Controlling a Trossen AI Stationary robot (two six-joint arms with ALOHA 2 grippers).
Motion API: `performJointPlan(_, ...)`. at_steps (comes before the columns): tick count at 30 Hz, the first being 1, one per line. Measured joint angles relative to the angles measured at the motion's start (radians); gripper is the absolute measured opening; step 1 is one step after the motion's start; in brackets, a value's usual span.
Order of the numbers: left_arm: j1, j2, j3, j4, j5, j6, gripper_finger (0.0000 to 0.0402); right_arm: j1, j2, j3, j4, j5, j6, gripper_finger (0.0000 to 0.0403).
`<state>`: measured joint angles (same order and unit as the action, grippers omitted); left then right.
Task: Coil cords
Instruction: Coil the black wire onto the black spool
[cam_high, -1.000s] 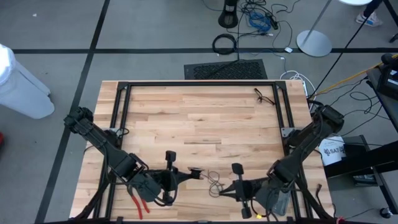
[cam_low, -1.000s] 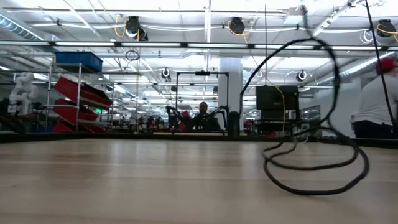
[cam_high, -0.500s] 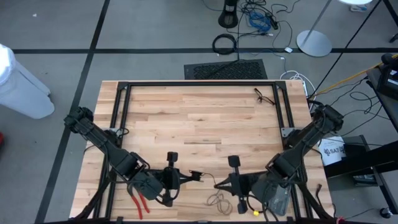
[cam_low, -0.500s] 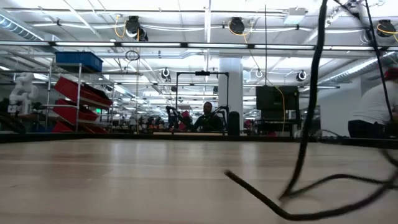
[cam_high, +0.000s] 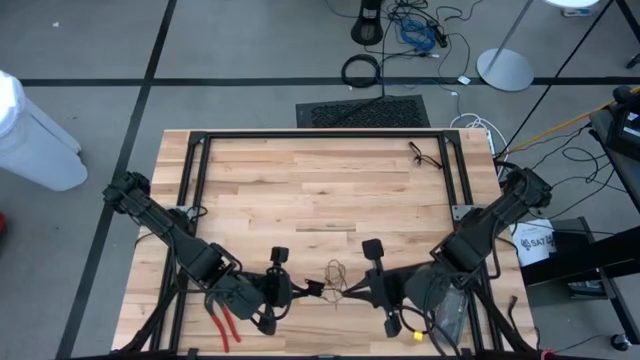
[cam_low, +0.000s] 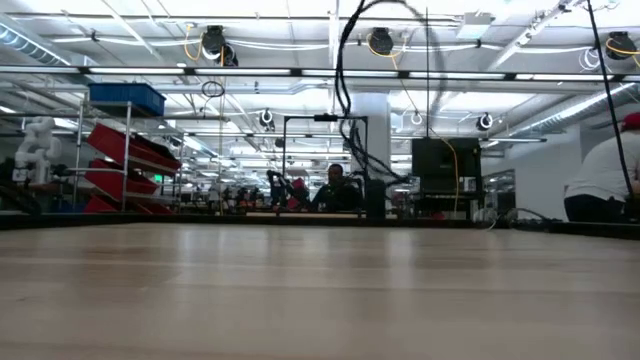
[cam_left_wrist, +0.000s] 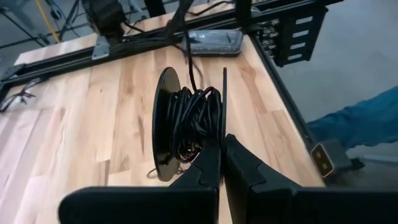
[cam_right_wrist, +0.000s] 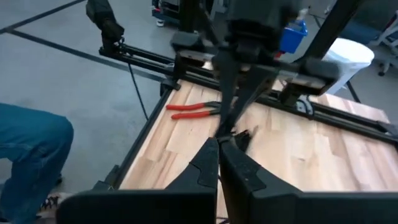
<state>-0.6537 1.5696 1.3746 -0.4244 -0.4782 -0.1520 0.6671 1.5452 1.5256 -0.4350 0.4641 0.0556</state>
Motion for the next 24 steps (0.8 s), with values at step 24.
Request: performJointPlan(24,0.027,0.047,0.000,0.244,0.135,0.238,0.0008,-0.179,0.052,0.021,0.096,-0.200,-0.121,0.0000)
